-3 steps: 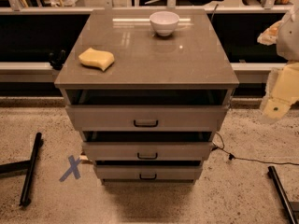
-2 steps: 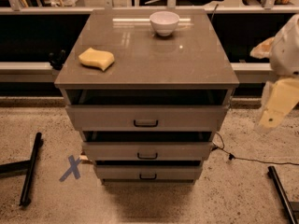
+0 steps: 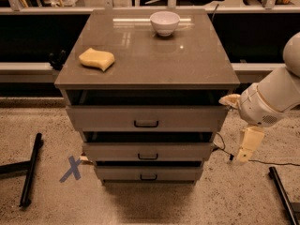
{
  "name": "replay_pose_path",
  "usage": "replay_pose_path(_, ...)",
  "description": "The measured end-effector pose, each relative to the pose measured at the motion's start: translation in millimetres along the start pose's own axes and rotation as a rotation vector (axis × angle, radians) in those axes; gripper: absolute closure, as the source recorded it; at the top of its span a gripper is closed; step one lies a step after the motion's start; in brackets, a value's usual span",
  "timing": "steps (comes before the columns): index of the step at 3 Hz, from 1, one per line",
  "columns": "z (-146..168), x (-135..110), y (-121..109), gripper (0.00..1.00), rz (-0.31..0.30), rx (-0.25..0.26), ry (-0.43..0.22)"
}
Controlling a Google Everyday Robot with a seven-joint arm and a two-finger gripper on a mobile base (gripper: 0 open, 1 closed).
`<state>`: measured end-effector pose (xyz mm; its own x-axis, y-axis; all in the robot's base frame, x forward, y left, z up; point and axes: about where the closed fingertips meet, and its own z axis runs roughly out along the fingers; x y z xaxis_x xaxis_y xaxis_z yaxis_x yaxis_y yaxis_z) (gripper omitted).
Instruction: Open middle drawer
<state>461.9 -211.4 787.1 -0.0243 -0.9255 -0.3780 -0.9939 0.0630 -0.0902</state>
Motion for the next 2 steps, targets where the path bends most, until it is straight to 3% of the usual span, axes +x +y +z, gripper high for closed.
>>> replay_pose_path(1,0.0,0.0,0.0,0.00,0.000,0.000,0.000)
replay_pose_path(2,49.0,18.1,7.8,0.00,-0.001,-0.044,0.066)
